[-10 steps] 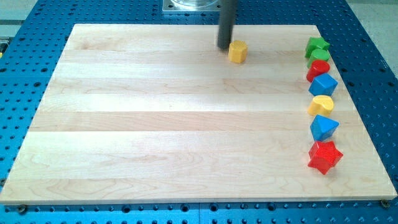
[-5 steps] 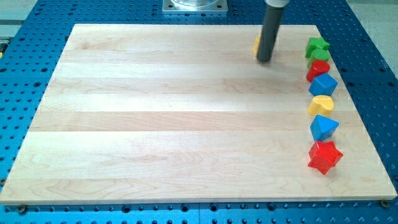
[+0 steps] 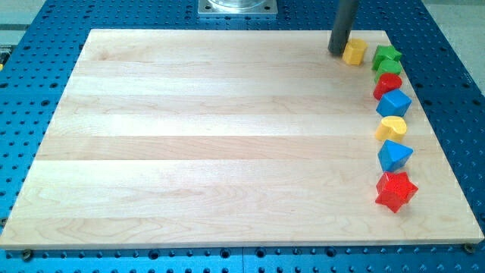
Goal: Place the hexagon at the top of the green star
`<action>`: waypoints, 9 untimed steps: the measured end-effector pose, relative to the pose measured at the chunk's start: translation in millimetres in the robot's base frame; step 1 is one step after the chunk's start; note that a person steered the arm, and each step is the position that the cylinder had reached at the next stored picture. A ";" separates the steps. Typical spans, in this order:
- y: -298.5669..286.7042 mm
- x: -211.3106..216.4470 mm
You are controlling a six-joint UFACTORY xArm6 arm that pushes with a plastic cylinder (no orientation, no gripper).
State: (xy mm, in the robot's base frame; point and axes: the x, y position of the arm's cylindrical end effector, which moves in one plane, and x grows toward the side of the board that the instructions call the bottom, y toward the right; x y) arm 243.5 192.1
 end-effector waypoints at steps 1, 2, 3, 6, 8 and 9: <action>-26.6 10.8; -10.3 26.1; 5.9 37.1; 37.1 23.7; 51.2 -4.5; 50.4 -42.3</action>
State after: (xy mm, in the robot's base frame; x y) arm 201.2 242.6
